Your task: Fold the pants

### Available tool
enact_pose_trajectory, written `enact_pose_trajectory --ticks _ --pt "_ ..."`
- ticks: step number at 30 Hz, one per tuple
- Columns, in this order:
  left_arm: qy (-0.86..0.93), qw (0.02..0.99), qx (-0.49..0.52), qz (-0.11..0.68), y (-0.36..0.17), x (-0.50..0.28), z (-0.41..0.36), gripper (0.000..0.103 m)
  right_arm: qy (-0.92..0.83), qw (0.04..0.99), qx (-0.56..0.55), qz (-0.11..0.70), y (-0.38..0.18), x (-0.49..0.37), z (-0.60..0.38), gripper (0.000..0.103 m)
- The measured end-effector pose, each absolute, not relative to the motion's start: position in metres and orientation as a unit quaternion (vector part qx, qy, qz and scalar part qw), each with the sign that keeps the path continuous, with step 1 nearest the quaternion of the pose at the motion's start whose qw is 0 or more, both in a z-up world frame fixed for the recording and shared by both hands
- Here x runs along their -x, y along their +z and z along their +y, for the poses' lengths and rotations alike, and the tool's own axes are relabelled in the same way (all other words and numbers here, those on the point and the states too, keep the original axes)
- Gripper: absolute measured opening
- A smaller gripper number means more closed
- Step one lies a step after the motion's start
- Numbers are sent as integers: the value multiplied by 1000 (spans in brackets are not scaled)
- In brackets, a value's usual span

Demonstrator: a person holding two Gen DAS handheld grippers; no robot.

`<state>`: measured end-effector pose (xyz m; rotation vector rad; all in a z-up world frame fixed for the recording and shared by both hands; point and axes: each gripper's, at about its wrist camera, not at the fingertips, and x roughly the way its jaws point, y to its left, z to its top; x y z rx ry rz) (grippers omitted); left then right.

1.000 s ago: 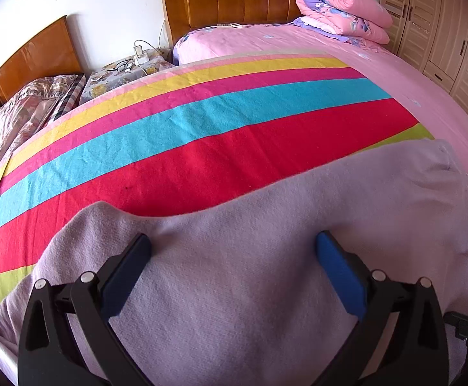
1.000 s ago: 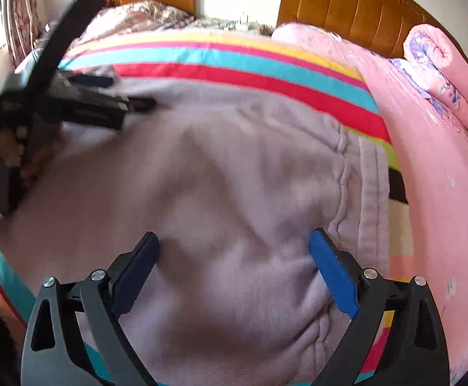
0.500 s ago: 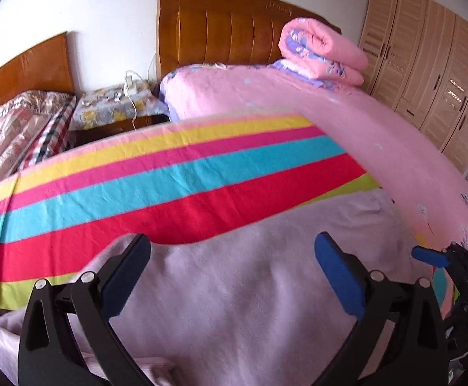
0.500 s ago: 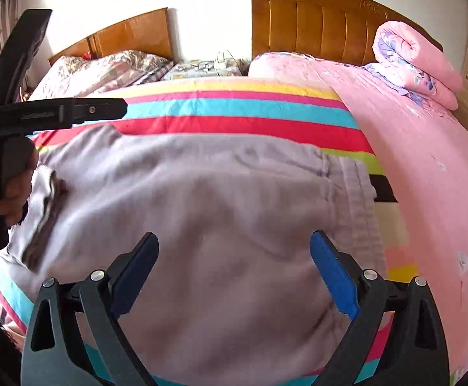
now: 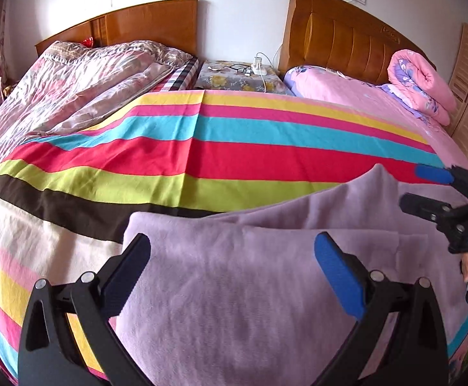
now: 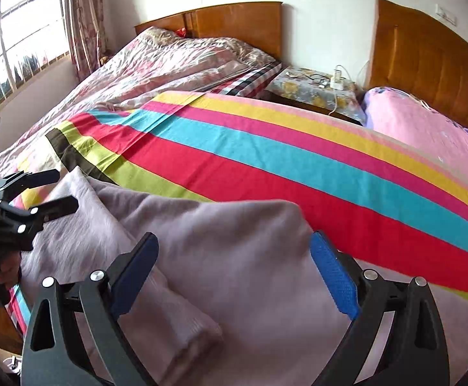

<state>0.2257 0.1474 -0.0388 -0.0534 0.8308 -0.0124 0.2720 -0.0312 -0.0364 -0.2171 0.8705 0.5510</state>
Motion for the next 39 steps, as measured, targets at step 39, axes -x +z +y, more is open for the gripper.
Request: enact_pose_trajectory --ticks 39 --pt "32 904 135 404 -51 -219 198 101 95 900 9 425 -37 -250 -138 98"
